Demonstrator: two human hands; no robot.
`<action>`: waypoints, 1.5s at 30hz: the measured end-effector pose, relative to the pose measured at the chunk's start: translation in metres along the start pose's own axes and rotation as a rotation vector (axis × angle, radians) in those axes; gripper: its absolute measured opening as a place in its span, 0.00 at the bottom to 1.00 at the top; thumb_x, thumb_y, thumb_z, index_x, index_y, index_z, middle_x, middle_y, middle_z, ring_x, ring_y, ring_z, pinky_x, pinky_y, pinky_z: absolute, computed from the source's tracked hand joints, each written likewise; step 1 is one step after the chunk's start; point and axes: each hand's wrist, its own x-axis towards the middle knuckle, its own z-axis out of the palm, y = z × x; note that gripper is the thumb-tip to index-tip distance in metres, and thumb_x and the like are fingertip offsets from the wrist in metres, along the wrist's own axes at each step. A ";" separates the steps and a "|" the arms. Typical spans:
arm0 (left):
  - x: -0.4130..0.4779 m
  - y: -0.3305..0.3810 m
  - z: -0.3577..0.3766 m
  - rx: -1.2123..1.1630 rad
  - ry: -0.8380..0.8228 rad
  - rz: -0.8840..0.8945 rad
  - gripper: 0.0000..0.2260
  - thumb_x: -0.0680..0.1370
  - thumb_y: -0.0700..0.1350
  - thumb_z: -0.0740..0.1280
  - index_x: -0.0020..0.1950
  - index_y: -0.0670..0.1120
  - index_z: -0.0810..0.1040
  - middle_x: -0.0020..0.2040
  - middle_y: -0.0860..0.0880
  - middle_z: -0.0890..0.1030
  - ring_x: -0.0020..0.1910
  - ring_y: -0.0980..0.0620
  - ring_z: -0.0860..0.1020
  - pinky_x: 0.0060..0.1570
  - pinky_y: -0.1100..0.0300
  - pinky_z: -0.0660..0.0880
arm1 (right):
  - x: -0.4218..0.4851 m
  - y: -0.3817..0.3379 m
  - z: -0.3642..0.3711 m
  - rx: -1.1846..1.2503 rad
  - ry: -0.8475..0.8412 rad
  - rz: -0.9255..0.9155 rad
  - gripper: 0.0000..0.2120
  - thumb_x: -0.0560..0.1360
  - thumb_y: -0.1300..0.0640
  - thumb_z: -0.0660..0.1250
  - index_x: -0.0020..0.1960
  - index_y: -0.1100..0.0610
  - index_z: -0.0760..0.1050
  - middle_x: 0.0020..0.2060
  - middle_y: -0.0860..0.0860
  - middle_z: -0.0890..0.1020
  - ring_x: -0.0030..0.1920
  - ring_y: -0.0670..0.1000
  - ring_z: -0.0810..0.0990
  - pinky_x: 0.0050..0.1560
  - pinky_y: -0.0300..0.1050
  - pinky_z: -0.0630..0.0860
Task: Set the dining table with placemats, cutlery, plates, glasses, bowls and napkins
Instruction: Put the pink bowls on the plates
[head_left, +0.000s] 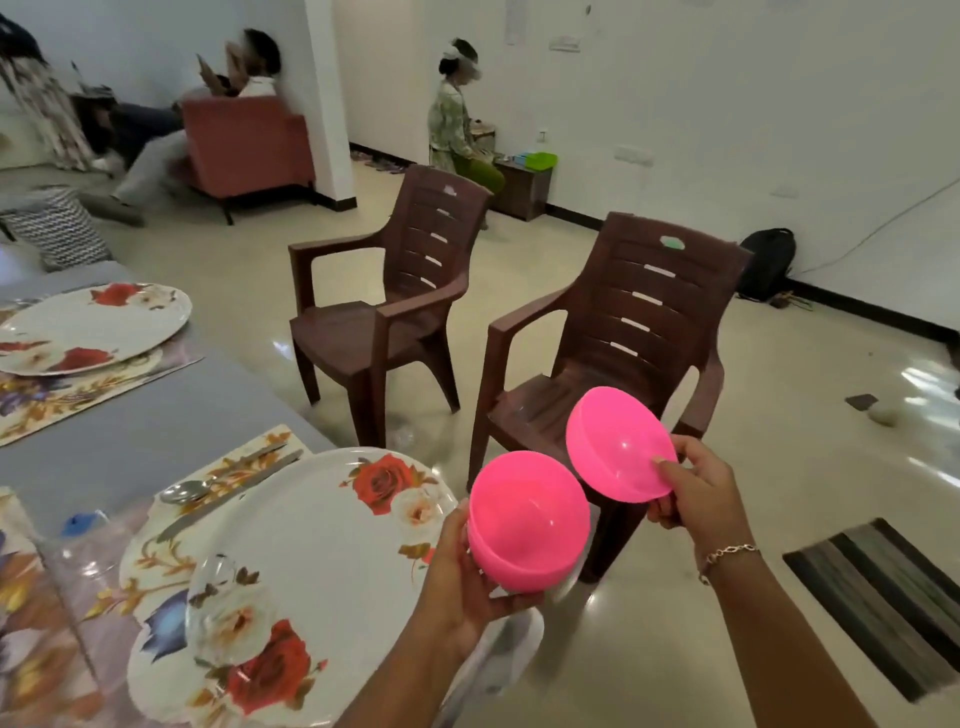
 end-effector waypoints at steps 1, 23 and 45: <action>0.012 0.003 0.007 -0.018 0.009 0.033 0.27 0.64 0.61 0.63 0.57 0.47 0.76 0.52 0.39 0.82 0.50 0.35 0.80 0.38 0.40 0.79 | 0.018 0.003 0.000 -0.005 -0.015 -0.007 0.08 0.77 0.68 0.58 0.53 0.63 0.72 0.19 0.50 0.71 0.15 0.45 0.67 0.17 0.35 0.65; 0.150 0.095 0.054 -0.588 0.515 0.658 0.22 0.76 0.58 0.59 0.64 0.46 0.72 0.58 0.40 0.76 0.61 0.37 0.73 0.33 0.43 0.80 | 0.299 -0.001 0.110 -0.187 -0.826 -0.186 0.11 0.76 0.68 0.59 0.53 0.55 0.71 0.34 0.55 0.77 0.31 0.48 0.78 0.22 0.37 0.73; 0.037 0.084 -0.023 -1.117 1.156 1.362 0.19 0.77 0.58 0.56 0.59 0.48 0.74 0.58 0.40 0.77 0.58 0.38 0.74 0.34 0.44 0.80 | 0.140 -0.017 0.396 -0.494 -1.995 -0.711 0.13 0.76 0.66 0.57 0.57 0.54 0.69 0.31 0.52 0.77 0.24 0.46 0.76 0.25 0.37 0.72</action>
